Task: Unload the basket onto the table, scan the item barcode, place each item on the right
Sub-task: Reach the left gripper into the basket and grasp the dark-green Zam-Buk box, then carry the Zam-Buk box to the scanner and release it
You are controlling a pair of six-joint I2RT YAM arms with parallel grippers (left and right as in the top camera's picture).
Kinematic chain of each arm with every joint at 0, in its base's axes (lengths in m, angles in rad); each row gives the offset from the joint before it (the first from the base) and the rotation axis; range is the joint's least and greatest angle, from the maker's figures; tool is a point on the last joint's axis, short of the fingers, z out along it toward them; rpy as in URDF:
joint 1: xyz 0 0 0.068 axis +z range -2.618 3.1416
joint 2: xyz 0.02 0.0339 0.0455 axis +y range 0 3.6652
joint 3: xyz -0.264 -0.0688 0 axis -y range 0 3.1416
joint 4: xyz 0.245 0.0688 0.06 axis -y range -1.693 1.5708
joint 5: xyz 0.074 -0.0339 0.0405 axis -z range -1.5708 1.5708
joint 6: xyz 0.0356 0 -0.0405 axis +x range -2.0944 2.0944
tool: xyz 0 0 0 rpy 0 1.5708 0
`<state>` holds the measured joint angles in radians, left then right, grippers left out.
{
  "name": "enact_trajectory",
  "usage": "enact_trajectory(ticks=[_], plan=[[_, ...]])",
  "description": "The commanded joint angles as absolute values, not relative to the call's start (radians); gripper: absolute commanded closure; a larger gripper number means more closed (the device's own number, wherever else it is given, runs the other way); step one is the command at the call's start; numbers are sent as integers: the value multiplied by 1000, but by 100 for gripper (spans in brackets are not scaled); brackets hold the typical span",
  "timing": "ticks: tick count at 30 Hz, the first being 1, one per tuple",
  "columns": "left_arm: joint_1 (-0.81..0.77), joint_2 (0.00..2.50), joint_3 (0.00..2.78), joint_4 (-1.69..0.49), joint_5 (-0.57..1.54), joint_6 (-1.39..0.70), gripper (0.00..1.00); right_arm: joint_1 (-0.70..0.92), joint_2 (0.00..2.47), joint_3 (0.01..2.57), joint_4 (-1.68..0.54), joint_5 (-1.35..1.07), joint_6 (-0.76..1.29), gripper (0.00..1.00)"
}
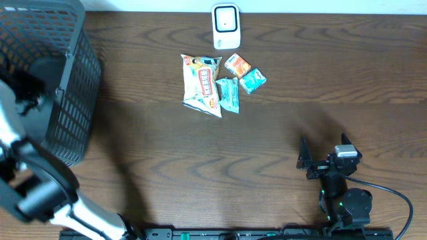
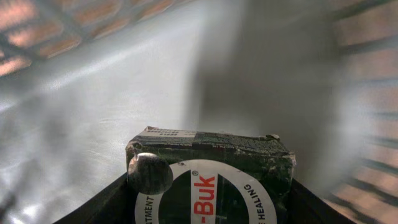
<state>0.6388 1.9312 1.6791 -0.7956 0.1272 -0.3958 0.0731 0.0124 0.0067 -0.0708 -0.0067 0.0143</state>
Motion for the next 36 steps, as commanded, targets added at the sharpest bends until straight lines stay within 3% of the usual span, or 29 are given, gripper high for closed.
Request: enact_trajectory(ticks=[1,9,13,16,20,25,27,36], plan=[[641,1747,1695,-747,371,-471,50,65,9,5,-76,-2,14,1],[587,1441,1695,-591,658,-705,50,65,9,5,-75,-2,14,1],[402,1360,1695,-601,696,-715,50,65,9,5,-75,-2,14,1],[161,1365,1691,-606,669,-704,50,65,9,5,-75,-2,14,1],[-161,1452,1685,-608,483,-635,50,65,9,5,-75,-2,14,1],[-441,1649,1684,-611,295,-576,48,65,9,5,-75,-2,14,1],[-504,1726,1684,-609,245,-576,44,65,9,5,-75,-2,14,1],[-620,2065,1684,-494,215,-577,43,65,9,5,-75,-2,14,1]])
